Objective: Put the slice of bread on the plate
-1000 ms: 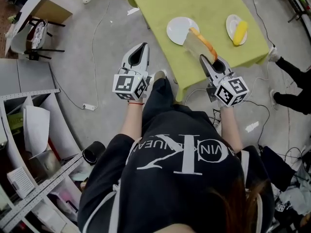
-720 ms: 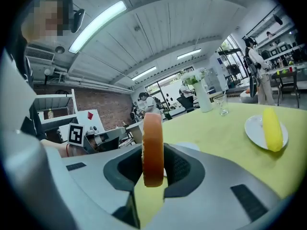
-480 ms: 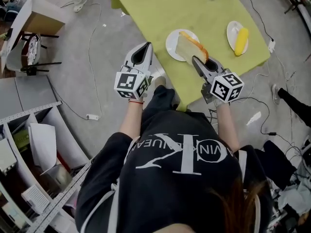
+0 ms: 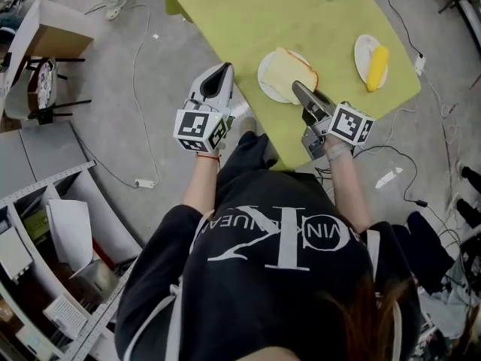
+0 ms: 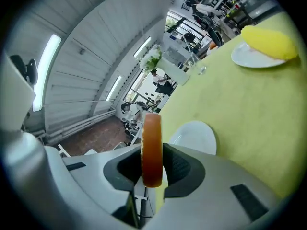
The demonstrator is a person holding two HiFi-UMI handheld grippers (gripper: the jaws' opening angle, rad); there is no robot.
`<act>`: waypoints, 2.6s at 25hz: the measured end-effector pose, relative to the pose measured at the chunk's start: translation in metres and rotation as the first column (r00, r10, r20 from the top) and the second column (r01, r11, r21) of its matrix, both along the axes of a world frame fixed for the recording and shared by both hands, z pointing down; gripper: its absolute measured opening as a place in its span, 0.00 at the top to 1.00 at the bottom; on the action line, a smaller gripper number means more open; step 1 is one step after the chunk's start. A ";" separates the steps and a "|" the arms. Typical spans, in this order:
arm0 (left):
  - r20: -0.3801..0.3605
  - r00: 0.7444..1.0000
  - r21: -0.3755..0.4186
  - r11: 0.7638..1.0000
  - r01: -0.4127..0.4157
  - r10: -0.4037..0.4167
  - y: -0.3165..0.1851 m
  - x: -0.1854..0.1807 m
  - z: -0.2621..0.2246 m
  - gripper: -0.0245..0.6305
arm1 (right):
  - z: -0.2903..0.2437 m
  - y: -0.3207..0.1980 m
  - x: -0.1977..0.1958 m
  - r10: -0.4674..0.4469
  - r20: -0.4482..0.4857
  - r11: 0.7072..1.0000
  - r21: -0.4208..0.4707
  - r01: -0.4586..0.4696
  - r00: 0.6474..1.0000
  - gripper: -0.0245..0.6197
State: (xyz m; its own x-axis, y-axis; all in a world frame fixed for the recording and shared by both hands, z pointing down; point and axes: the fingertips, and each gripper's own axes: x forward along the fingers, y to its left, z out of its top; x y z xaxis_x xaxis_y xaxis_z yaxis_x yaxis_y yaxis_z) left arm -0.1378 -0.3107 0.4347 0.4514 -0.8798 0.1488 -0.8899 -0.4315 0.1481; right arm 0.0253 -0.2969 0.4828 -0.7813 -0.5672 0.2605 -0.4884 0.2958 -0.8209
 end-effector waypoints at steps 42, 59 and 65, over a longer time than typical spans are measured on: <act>-0.022 1.000 -0.021 1.000 -0.014 0.013 0.000 -0.012 0.007 0.95 | 0.028 -0.012 0.001 -0.007 -0.586 0.988 0.123 0.097 0.810 0.46; -0.032 0.999 -0.016 1.000 -0.020 0.020 0.013 0.000 0.006 0.95 | 0.047 0.027 0.010 -0.262 -0.746 0.928 -0.022 0.371 0.612 0.36; -0.038 0.999 -0.016 1.000 -0.016 0.016 0.023 0.001 0.005 0.95 | 0.048 0.033 0.019 -0.292 -0.771 0.916 -0.055 0.397 0.566 0.34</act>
